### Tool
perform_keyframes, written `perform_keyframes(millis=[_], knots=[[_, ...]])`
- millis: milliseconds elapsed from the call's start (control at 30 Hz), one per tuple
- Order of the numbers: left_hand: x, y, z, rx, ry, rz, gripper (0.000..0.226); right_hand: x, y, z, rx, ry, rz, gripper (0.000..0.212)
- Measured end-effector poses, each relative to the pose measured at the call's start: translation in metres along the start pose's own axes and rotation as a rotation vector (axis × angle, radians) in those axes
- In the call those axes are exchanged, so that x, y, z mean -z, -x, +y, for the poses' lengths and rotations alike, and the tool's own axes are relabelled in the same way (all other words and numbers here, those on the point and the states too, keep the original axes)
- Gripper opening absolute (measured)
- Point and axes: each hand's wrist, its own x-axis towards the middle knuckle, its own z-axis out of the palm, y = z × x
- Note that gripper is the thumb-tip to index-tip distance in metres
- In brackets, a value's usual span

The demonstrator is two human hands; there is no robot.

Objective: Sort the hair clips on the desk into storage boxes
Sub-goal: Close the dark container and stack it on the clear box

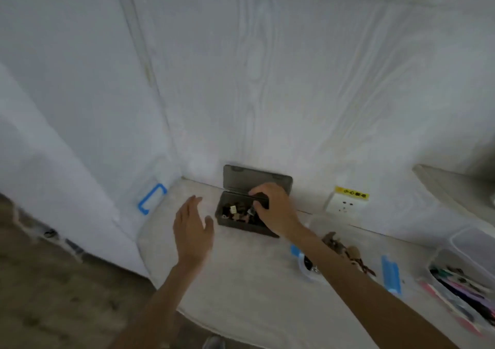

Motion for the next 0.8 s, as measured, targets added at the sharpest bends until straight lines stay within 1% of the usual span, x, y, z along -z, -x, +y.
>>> perform_keyframes(millis=[100,167,267,333,400,433,467,533,600,700,800], knots=[[0.037,-0.011,-0.05,0.131,-0.057,0.074,0.048,-0.052,-0.043,-0.038,0.016,0.0,-0.216,0.026],[0.058,-0.015,-0.081,0.24,-0.024,0.172,0.04,-0.085,-0.075,-0.06,0.009,0.047,-0.355,0.036],[0.074,-0.017,-0.099,0.338,0.059,0.296,0.028,-0.113,-0.115,-0.081,-0.078,0.106,-0.511,0.057],[0.083,-0.021,-0.098,0.468,0.16,0.371,0.033,-0.131,-0.137,-0.093,-0.167,0.066,-0.585,0.071],[0.088,-0.026,-0.093,0.618,0.239,0.415,0.044,-0.142,-0.149,-0.1,-0.22,0.002,-0.599,0.077],[0.09,-0.027,-0.096,0.679,0.282,0.407,0.05,-0.149,-0.152,-0.103,-0.234,-0.017,-0.597,0.075],[0.09,-0.028,-0.098,0.731,0.348,0.383,0.054,-0.154,-0.154,-0.103,-0.238,-0.014,-0.591,0.069],[0.086,-0.029,-0.103,0.826,0.442,0.279,0.057,-0.161,-0.15,-0.102,-0.231,0.011,-0.604,0.062],[0.079,-0.026,-0.104,0.877,0.476,0.219,0.055,-0.165,-0.142,-0.095,-0.236,-0.01,-0.612,0.063],[0.073,-0.017,-0.095,0.927,0.493,0.253,0.053,-0.164,-0.125,-0.083,-0.283,-0.101,-0.581,0.051],[0.065,-0.004,-0.079,0.919,0.566,0.311,0.054,-0.146,-0.101,-0.075,-0.26,-0.208,-0.511,0.046]])
